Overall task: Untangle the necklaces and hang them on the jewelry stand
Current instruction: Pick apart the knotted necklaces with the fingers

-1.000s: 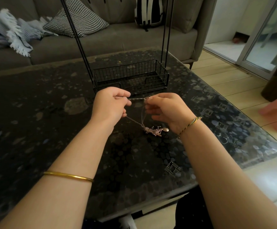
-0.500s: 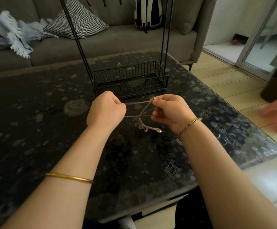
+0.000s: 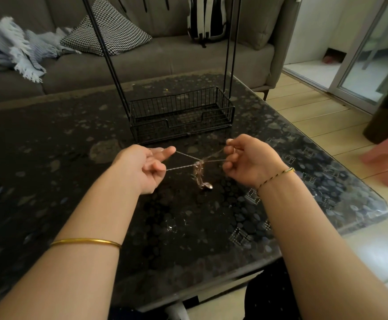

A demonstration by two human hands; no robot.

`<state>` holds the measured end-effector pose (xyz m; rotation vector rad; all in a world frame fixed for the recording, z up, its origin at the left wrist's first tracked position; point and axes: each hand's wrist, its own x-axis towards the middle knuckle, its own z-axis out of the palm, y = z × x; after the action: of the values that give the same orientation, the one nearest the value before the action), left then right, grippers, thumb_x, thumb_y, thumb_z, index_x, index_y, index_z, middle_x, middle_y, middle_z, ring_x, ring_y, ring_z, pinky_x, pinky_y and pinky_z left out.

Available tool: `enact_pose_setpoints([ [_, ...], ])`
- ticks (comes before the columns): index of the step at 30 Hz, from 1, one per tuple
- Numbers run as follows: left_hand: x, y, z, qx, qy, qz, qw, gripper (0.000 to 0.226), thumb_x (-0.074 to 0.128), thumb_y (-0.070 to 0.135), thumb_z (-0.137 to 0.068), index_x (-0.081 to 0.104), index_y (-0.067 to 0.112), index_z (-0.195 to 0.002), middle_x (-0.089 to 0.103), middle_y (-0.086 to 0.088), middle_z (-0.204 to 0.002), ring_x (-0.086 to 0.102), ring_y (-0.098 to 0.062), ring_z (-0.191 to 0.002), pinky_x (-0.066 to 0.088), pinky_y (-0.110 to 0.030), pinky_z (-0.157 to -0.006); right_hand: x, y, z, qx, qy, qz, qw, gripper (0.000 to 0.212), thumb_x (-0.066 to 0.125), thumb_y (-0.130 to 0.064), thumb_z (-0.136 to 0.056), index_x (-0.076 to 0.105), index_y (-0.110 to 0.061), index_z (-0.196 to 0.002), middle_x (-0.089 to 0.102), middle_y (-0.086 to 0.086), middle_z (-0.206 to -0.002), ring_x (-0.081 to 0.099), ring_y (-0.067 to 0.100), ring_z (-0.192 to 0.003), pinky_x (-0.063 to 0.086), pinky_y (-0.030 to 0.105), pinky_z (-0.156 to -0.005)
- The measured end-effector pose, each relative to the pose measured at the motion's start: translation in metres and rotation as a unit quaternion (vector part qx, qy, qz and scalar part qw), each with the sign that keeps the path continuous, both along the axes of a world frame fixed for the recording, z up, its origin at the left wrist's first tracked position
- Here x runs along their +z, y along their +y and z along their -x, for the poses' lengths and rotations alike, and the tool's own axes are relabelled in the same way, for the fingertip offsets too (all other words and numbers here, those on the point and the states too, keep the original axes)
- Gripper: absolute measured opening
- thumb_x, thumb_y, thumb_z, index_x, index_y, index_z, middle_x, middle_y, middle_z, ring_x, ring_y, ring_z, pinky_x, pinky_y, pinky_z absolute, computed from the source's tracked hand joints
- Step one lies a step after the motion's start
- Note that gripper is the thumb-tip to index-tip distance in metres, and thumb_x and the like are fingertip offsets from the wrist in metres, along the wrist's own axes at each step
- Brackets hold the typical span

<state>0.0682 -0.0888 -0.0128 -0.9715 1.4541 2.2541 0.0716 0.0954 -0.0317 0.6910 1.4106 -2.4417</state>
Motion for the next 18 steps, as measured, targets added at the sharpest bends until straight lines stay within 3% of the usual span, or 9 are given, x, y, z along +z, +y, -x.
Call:
enact_pose_setpoints([
  [8, -0.015, 0.002, 0.006, 0.014, -0.009, 0.060, 0.998, 0.027, 0.033, -0.001, -0.100, 0.059, 0.003, -0.108, 0.069, -0.013, -0.087, 0.032, -0.005, -0.032, 0.035, -0.011, -0.032, -0.006, -0.005, 0.002, -0.123, -0.026, 0.123, 0.984, 0.011, 0.039, -0.005, -0.097, 0.049, -0.010, -0.095, 0.066, 0.008, -0.083, 0.046, 0.007, -0.045, 0.046, 0.023, -0.056],
  [11, -0.015, 0.010, 0.003, -0.019, 0.028, 0.165, 0.986, 0.028, 0.035, -0.007, -0.096, 0.058, 0.006, -0.106, 0.065, -0.010, -0.088, 0.044, -0.008, -0.051, 0.040, -0.013, -0.034, -0.007, -0.010, 0.002, -0.123, 0.000, 0.093, 0.988, 0.011, 0.040, -0.005, -0.096, 0.050, -0.010, -0.095, 0.067, 0.008, -0.090, 0.041, 0.005, -0.037, 0.044, 0.020, -0.051],
  [13, -0.018, 0.013, 0.002, -0.050, 0.047, 0.257, 0.964, 0.025, 0.039, -0.004, -0.097, 0.060, 0.009, -0.104, 0.064, -0.010, -0.092, 0.052, -0.012, -0.063, 0.051, -0.020, -0.045, -0.008, -0.011, 0.002, -0.099, 0.018, 0.050, 0.994, 0.011, 0.042, -0.006, -0.096, 0.052, -0.010, -0.095, 0.067, 0.007, -0.097, 0.034, 0.005, -0.039, 0.038, 0.018, -0.046],
  [15, -0.026, 0.012, 0.004, -0.116, 0.075, 0.401, 0.905, 0.024, 0.045, 0.003, -0.096, 0.062, 0.014, -0.107, 0.062, -0.007, -0.104, 0.059, -0.019, -0.086, 0.058, -0.034, -0.075, -0.007, -0.012, 0.003, -0.068, 0.027, 0.004, 0.997, 0.009, 0.045, -0.009, -0.095, 0.053, -0.011, -0.095, 0.067, 0.006, -0.099, 0.030, 0.006, -0.041, 0.035, 0.018, -0.043],
  [16, -0.030, 0.011, 0.004, -0.164, 0.091, 0.490, 0.851, 0.024, 0.049, 0.006, -0.094, 0.064, 0.018, -0.108, 0.061, -0.005, -0.112, 0.056, -0.024, -0.102, 0.053, -0.040, -0.089, -0.007, -0.012, 0.003, -0.050, 0.030, -0.009, 0.998, 0.008, 0.046, -0.010, -0.095, 0.054, -0.011, -0.095, 0.066, 0.005, -0.100, 0.030, 0.006, -0.040, 0.034, 0.018, -0.042],
  [18, -0.032, 0.013, 0.001, -0.225, 0.133, 0.609, 0.748, 0.019, 0.056, 0.014, -0.092, 0.066, 0.028, -0.102, 0.059, 0.001, -0.118, 0.048, -0.026, -0.118, 0.045, -0.039, -0.098, -0.006, -0.015, 0.002, -0.020, 0.041, -0.014, 0.999, 0.006, 0.047, -0.011, -0.094, 0.053, -0.011, -0.095, 0.066, 0.006, -0.101, 0.029, 0.005, -0.038, 0.032, 0.017, -0.039],
])
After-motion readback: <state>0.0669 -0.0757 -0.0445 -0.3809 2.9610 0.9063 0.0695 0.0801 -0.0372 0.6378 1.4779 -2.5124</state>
